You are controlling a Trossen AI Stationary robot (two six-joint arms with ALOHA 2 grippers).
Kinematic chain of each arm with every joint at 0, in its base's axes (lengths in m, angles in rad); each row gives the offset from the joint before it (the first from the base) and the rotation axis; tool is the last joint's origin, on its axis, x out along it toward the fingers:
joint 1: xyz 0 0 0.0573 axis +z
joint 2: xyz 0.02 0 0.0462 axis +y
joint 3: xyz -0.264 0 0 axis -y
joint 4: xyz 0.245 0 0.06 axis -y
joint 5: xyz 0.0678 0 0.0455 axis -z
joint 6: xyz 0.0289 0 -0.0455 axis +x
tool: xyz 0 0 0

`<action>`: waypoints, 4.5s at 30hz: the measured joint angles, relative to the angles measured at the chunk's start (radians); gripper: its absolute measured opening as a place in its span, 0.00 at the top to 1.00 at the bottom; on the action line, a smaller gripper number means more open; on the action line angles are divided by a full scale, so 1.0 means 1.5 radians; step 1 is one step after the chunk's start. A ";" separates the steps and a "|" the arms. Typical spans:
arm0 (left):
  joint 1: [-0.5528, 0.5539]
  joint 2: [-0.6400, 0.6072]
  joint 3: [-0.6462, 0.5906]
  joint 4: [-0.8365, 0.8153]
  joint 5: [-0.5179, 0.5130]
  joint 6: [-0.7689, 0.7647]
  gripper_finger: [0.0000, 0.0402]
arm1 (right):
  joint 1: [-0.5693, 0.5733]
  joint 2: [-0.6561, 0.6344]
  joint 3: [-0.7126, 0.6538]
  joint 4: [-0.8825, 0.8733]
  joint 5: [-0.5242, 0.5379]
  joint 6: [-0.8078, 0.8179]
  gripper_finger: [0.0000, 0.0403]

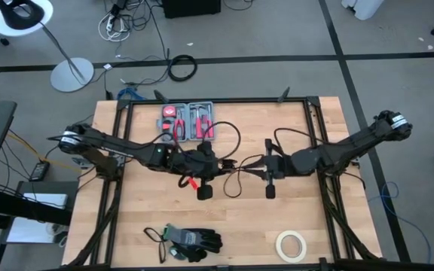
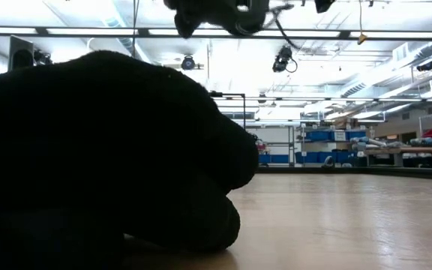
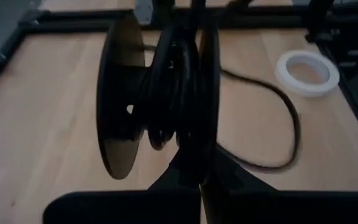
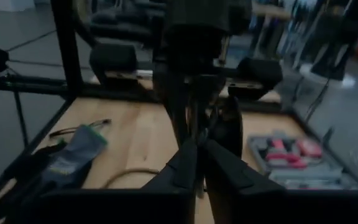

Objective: Coil cords
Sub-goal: Coil the black wire cable into the black spool

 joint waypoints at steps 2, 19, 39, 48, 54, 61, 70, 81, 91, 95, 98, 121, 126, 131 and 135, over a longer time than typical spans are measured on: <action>-0.003 0.016 -0.001 -0.015 0.000 -0.003 1.00 | -0.006 0.003 0.018 -0.053 -0.006 0.043 0.87; -0.038 0.162 0.000 0.017 0.019 -0.020 1.00 | 0.019 0.072 0.016 -0.159 -0.018 0.241 0.78; -0.039 0.157 0.076 -0.068 0.018 0.003 1.00 | -0.053 0.196 0.017 0.001 -0.089 0.219 0.78; -0.040 0.152 0.100 -0.110 0.003 0.019 1.00 | -0.054 0.196 0.017 0.012 -0.079 0.172 0.98; -0.037 0.128 0.101 -0.149 0.012 0.024 0.98 | -0.050 0.190 0.017 0.009 -0.067 0.173 0.99; -0.037 0.052 0.105 -0.174 -0.008 0.005 0.91 | -0.049 0.164 0.014 0.001 -0.067 0.149 0.99; -0.059 -0.002 0.105 -0.185 -0.044 -0.018 0.91 | -0.047 0.139 0.015 0.094 -0.010 0.070 1.00; -0.097 -0.001 0.103 -0.222 -0.170 -0.030 0.91 | -0.047 0.143 -0.084 0.411 0.009 -0.030 1.00; -0.104 -0.026 0.103 -0.143 -0.209 0.005 0.91 | -0.048 0.142 -0.190 0.713 -0.023 -0.084 1.00; -0.102 -0.019 0.102 -0.094 -0.208 0.023 0.91 | -0.049 0.142 -0.181 0.722 -0.045 -0.113 1.00; -0.099 -0.017 0.102 -0.073 -0.208 0.038 0.91 | -0.049 0.143 -0.172 0.729 -0.053 -0.126 1.00; -0.102 0.004 -0.037 0.252 -0.200 0.071 0.86 | -0.020 0.143 -0.208 0.825 -0.075 -0.197 1.00; -0.102 0.004 -0.032 0.273 -0.199 0.089 0.86 | -0.019 0.144 -0.213 0.820 -0.067 -0.197 1.00; -0.102 0.003 -0.024 0.273 -0.197 0.096 0.85 | -0.019 0.144 -0.213 0.811 -0.057 -0.197 1.00; -0.102 0.003 -0.024 0.274 -0.197 0.088 0.79 | -0.019 0.144 -0.213 0.810 -0.052 -0.197 1.00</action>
